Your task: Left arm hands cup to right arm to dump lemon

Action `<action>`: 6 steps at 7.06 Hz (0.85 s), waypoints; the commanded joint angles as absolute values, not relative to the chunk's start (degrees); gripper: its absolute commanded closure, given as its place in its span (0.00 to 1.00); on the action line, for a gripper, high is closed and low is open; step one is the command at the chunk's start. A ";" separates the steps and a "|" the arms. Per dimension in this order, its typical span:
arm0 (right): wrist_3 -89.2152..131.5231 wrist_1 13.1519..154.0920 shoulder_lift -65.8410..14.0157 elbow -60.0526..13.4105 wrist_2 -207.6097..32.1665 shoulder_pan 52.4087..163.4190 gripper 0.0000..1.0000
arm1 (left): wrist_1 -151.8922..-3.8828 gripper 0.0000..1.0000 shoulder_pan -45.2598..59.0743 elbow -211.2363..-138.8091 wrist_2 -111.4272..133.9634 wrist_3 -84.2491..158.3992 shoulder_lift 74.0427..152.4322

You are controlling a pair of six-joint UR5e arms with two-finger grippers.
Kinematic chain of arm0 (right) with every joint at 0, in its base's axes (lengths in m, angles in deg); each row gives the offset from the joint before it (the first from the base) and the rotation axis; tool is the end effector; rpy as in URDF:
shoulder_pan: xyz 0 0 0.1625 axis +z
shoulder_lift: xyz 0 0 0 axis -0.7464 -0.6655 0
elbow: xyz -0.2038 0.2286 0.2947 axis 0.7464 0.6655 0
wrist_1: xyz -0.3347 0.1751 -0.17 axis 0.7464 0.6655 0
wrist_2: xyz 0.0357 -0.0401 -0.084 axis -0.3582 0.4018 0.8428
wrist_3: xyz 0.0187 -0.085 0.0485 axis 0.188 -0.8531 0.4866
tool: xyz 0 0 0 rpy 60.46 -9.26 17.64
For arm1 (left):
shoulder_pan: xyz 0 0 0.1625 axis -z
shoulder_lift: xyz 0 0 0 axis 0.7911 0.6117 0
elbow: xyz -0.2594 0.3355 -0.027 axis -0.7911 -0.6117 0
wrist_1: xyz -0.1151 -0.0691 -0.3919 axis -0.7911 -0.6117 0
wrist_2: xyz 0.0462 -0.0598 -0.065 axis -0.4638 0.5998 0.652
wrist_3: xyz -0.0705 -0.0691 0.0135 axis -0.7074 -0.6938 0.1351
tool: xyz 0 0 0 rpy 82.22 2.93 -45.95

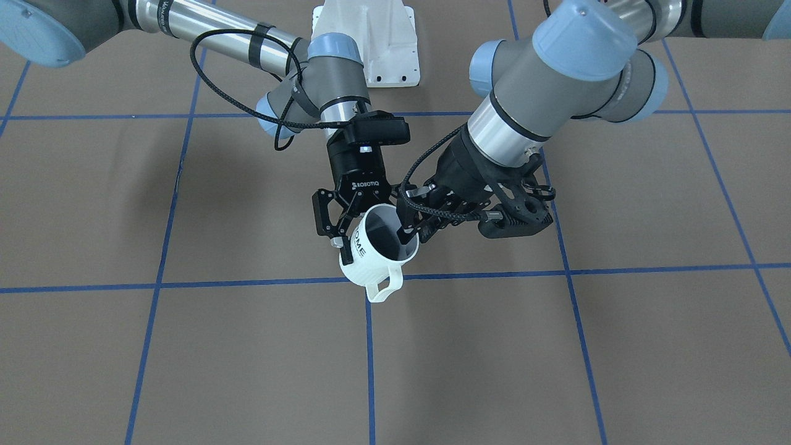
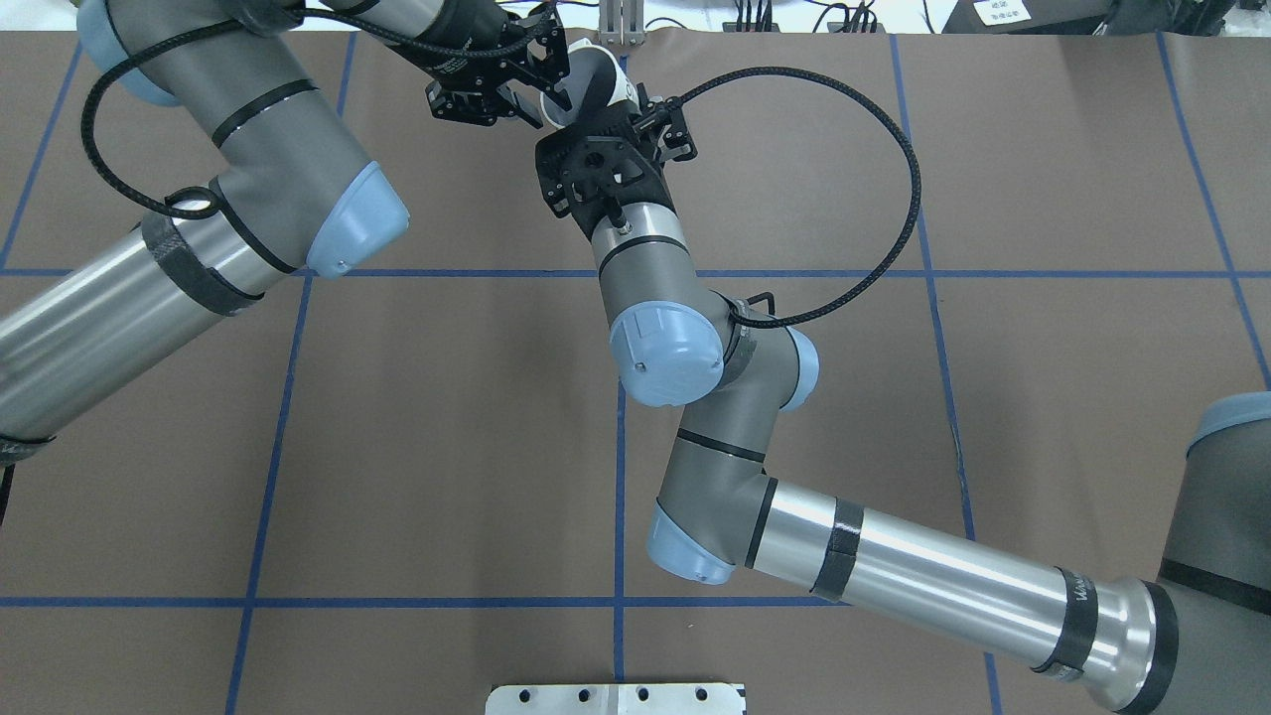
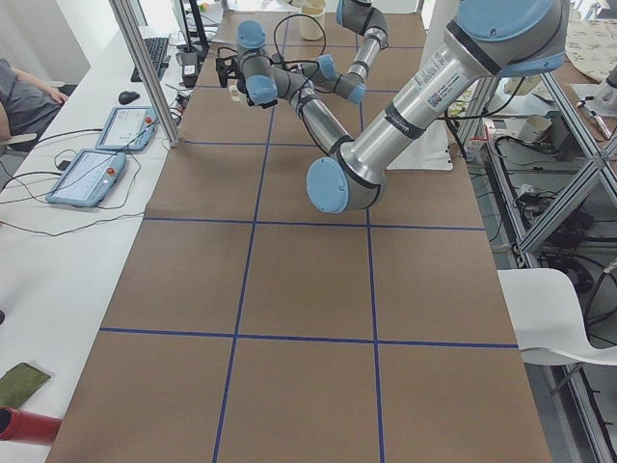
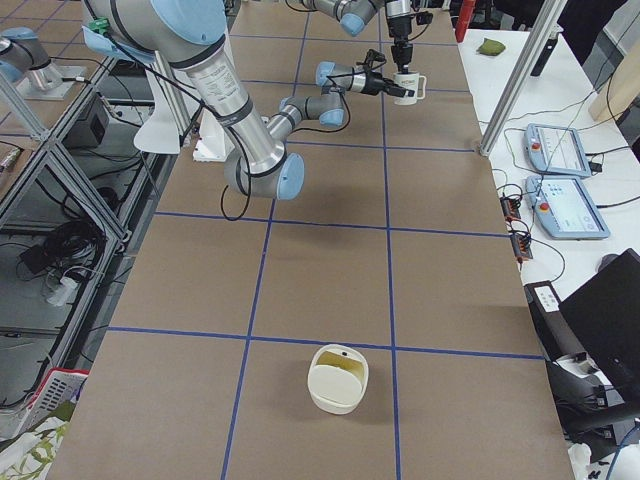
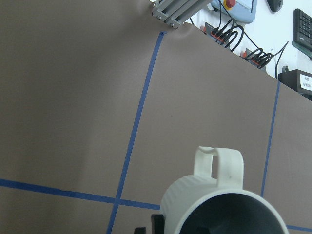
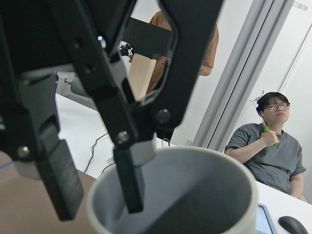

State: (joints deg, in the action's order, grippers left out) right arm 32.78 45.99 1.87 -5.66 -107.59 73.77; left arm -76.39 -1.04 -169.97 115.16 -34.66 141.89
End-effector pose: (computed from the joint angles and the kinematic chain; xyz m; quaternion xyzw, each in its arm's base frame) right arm -0.5625 -0.4967 0.1400 0.6386 -0.2391 0.0418 0.7302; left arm 0.3854 -0.6010 0.1084 0.0253 0.5941 -0.1601 0.7879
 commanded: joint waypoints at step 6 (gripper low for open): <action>32.69 45.99 1.80 -5.74 -107.77 73.77 0.69 | -76.39 0.83 -1.14 -169.92 115.07 -34.33 141.90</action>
State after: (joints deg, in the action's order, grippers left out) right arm 32.69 45.99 1.80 -5.74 -107.73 73.76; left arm -76.39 -1.14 -169.92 115.09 -34.40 141.89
